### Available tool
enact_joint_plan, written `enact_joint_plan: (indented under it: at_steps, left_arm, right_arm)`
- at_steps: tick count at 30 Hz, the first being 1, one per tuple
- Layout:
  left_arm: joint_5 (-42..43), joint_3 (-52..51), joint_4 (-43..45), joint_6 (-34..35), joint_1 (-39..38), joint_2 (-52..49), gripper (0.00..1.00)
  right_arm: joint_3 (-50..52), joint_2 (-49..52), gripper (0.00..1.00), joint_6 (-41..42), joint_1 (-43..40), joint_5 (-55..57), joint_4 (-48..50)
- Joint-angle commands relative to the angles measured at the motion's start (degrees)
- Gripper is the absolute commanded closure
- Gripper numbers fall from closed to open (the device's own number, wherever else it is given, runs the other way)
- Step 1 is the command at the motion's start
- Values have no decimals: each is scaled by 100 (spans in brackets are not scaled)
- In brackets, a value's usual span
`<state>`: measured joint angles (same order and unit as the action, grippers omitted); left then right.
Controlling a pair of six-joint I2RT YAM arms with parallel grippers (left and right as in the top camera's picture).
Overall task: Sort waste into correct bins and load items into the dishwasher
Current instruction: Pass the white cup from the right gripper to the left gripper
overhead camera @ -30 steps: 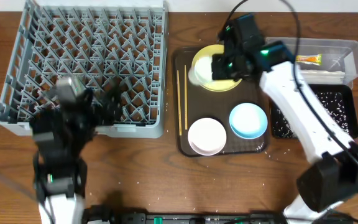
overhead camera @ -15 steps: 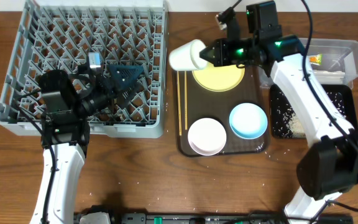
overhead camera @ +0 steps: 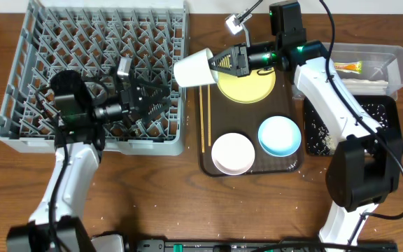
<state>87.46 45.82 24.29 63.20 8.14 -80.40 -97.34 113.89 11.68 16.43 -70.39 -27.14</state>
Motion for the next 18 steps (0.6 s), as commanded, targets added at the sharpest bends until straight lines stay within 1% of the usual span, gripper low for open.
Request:
enact_joint_plan:
  at_steps: [1,10,18]
  left_arm:
    - [249,26,28,-149,13,-254,10]
    - [254,26,33,-192,13,-308,9]
    - [254,26,33,-190,13,-308,9]
  right_arm:
    - [-37,-31,99,-101,181,-247,13]
    - [-37,-28,99,118,765,372,76]
    - [-7,-15,99,153,1056,490,70]
